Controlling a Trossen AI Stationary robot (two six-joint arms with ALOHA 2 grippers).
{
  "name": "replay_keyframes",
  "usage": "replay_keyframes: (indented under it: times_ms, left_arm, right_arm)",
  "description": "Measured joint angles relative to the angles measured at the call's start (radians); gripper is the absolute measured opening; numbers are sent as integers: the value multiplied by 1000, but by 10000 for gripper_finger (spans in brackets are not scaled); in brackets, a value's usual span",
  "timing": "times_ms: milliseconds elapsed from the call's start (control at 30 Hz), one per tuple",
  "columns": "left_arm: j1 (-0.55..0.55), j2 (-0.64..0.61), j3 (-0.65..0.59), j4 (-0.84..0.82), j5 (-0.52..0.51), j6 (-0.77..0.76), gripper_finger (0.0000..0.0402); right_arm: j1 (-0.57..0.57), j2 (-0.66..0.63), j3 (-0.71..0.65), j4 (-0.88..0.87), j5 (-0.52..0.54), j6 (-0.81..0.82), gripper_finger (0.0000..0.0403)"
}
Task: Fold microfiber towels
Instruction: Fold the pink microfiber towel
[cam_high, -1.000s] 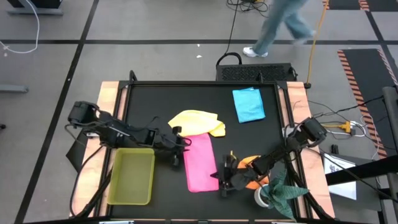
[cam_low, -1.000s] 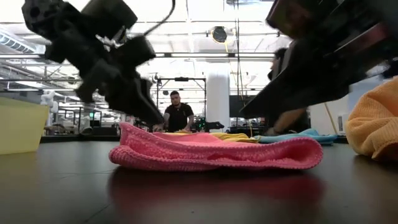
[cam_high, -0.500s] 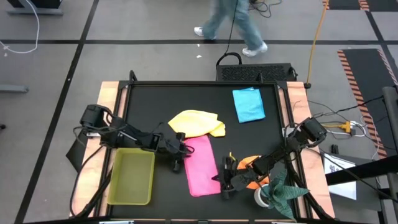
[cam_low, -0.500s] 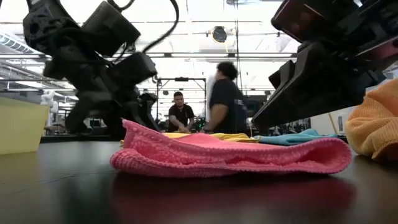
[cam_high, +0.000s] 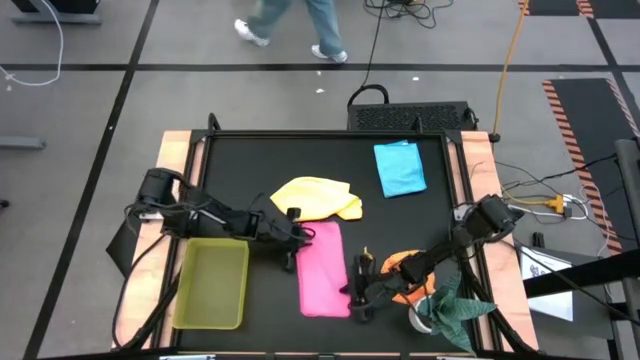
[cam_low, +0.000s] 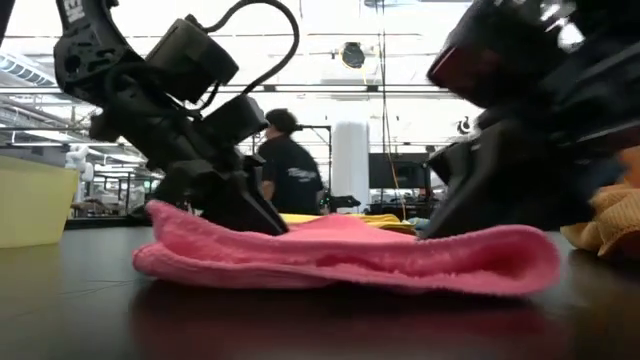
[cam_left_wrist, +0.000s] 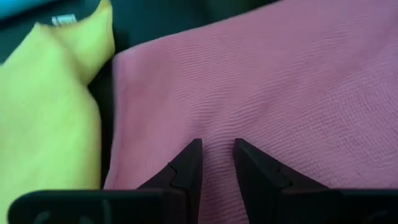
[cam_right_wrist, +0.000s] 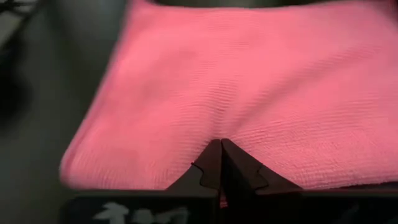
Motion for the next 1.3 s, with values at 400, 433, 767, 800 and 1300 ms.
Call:
replay_keyframes:
  times_ms: [400,433,767,800,1300]
  left_arm:
    - [-11,-1,6,86,-11,69,97]
    - [-24,-27,6,54,-17,69,97]
    - [-272,-182,7,-110,-80,83,97]
    - [-304,-172,7,-103,-80,83,97]
    - [-487,37,135,-152,-107,-62,116]
  right_arm:
    - [47,-21,86,-17,-27,-112,6]
    - [49,-25,86,-15,-24,-114,10]
    - [51,-26,87,57,-22,-145,97]
    - [51,-27,87,55,-18,-157,108]
    - [-89,-27,68,-204,121,-27,100]
